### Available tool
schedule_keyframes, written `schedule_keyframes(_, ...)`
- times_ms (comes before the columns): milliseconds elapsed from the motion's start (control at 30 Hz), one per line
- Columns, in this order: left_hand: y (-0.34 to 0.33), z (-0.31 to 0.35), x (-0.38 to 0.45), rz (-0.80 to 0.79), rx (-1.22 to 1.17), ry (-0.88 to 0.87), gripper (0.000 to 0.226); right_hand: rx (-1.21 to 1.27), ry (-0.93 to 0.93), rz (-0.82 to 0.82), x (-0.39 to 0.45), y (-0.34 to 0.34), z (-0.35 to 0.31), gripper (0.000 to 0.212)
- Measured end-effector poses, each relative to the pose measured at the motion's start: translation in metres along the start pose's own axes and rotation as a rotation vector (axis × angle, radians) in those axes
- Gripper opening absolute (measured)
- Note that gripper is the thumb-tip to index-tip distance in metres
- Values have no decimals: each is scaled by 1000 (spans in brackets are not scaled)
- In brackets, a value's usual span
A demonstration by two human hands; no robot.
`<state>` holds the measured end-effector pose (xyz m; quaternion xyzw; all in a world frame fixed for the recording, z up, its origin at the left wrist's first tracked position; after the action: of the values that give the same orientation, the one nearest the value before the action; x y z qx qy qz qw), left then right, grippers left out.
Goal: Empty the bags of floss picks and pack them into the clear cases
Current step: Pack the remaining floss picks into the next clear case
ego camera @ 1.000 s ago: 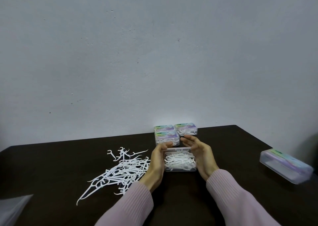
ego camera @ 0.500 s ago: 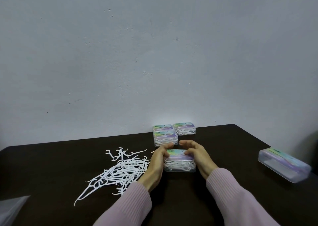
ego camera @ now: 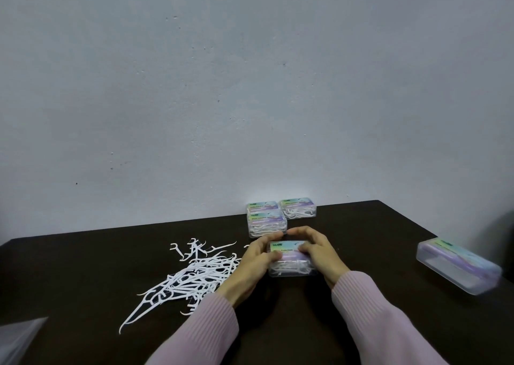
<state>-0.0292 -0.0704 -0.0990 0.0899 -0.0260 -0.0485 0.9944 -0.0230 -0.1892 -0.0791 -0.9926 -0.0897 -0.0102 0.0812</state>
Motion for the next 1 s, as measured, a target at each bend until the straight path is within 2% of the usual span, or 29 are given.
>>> schedule_keyframes(100, 0, 3, 1, 10, 62, -42, 35, -119, 41, 30, 2, 2, 2, 24)
schedule_keyframes(200, 7, 10, 4, 113, 59, -73, 28, -678, 322, 158, -6, 7, -23, 14)
schedule_keyframes(267, 17, 15, 5, 201, 28, -86, 25, -975, 503, 110, -17, -9, -36, 12)
schedule_keyframes(367, 35, 22, 5, 308, 37, -131, 25, -1179, 521, -41, -22, -35, -31, 22)
schedule_keyframes(433, 47, 23, 2, 354, 70, -126, 29, -1281, 479, -10, -21, -41, -29, 30)
schedule_keyframes(533, 57, 23, 4, 383, 137, -124, 32, -1387, 361, 96, -19, -35, -26, 39)
schedule_keyframes(633, 52, 24, 6, 345, 290, -115, 35, -1487, 213, 170, -12, -21, -19, 48)
schedule_keyframes(767, 20, 22, 6, 131, 738, -188, 34, -1466, 174, 273, -2, -2, -17, 47)
schedule_keyframes(867, 7, 4, 11, -2, 1117, -119, 48, -1353, 142, 276, 10, 13, -10, 50)
schedule_keyframes(933, 12, 2, 10, 24, 1280, -69, 51, -1295, 143, 284, 18, 20, -9, 48)
schedule_keyframes(1000, 20, 13, 7, 141, 1389, -101, 46, -1260, 158, 289, 26, 23, -10, 45)
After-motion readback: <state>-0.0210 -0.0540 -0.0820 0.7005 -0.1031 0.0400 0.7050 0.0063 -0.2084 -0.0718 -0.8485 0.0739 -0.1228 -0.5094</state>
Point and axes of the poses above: each hand's wrist, its own x-axis towards the middle knuckle, its own y-axis out of the back of the hand, z = x × y, the point moved 9 cm from there along x, towards the middle knuckle, and after that the axes turned 12 degrees about x, right-handed, at the moved point
